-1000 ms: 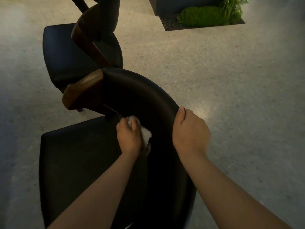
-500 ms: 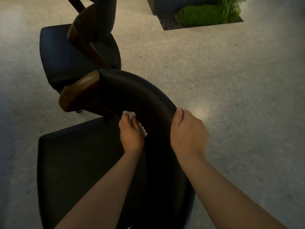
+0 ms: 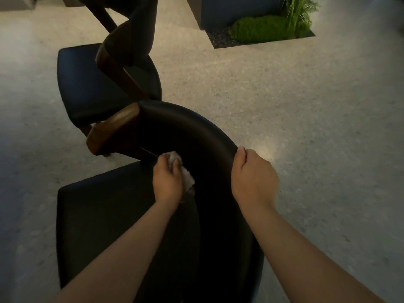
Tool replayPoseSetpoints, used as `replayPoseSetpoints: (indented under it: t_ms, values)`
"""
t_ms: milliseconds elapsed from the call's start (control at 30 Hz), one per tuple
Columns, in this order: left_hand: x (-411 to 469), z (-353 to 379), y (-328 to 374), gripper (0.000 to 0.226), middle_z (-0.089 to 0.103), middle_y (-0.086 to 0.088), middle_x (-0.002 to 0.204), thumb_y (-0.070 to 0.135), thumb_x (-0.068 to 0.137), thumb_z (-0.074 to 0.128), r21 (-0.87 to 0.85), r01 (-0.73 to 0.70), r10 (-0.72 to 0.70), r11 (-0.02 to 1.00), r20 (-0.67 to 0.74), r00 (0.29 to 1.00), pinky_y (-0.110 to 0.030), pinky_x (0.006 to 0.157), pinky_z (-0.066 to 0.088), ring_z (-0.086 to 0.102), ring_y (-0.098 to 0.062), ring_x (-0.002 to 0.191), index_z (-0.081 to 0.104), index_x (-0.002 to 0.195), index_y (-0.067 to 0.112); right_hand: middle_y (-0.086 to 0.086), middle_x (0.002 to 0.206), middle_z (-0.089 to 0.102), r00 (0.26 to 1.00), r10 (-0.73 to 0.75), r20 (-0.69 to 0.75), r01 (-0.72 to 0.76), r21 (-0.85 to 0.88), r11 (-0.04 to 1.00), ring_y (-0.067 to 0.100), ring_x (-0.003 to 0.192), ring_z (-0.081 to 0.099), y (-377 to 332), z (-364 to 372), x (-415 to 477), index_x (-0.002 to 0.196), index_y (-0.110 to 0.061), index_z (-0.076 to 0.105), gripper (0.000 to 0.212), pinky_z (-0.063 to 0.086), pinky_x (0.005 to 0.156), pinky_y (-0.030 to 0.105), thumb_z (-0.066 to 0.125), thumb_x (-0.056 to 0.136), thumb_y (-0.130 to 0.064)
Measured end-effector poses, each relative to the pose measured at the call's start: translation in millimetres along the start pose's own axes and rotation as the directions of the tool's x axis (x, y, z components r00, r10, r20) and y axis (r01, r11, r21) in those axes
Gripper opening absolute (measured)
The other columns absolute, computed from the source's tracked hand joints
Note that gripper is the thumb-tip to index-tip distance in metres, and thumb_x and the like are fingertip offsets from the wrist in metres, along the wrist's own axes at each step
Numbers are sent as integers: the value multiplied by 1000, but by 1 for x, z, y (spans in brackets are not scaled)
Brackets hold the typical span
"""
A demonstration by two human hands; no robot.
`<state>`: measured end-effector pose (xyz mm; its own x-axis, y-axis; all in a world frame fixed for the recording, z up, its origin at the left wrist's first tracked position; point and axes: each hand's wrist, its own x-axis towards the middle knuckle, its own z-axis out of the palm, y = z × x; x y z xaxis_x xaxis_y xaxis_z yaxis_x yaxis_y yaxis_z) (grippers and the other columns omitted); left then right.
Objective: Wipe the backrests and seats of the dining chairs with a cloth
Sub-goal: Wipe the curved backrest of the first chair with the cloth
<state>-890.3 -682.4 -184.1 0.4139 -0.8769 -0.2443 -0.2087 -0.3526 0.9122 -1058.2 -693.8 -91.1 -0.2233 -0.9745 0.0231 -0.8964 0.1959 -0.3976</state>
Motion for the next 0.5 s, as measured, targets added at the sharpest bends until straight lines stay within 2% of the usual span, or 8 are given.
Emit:
replayPoseSetpoints:
  t_ms: [133, 300, 400, 500]
  values:
    - [-5, -7, 36, 8, 54, 4, 112, 35, 98, 48, -37, -107, 106, 994, -37, 994, -27, 80, 49, 59, -7, 96, 52, 103, 40, -4, 67, 56, 1000, -11, 15, 10, 73, 997, 11, 58, 53, 1, -2, -1, 87, -15, 60, 45, 42, 55, 27, 25, 102, -39]
    - [-3, -19, 67, 12, 56, -1, 108, 33, 99, 49, -30, -141, 136, 990, -126, 983, -30, 80, 50, 58, -10, 91, 57, 106, 26, -11, 70, 55, 996, -8, 84, -9, 199, 980, 6, 61, 53, 3, -10, 3, 97, -21, 59, 31, 36, 52, 20, 32, 102, -35]
    - [0, -22, 77, 14, 57, -3, 107, 32, 99, 49, -22, -144, 138, 989, -171, 975, -33, 83, 52, 59, -12, 91, 57, 105, 23, -11, 67, 54, 991, -119, 60, 105, 201, 974, 6, 60, 52, -12, -16, 21, 85, -24, 57, 32, 35, 52, 19, 32, 102, -35]
    - [2, -22, 85, 13, 56, 0, 107, 34, 99, 49, -4, -150, 145, 989, -221, 964, -29, 82, 51, 58, -7, 89, 56, 105, 25, -12, 68, 52, 969, -224, 102, 204, 174, 963, 8, 62, 52, -32, -13, 42, 85, -23, 57, 33, 40, 56, 24, 32, 103, -35]
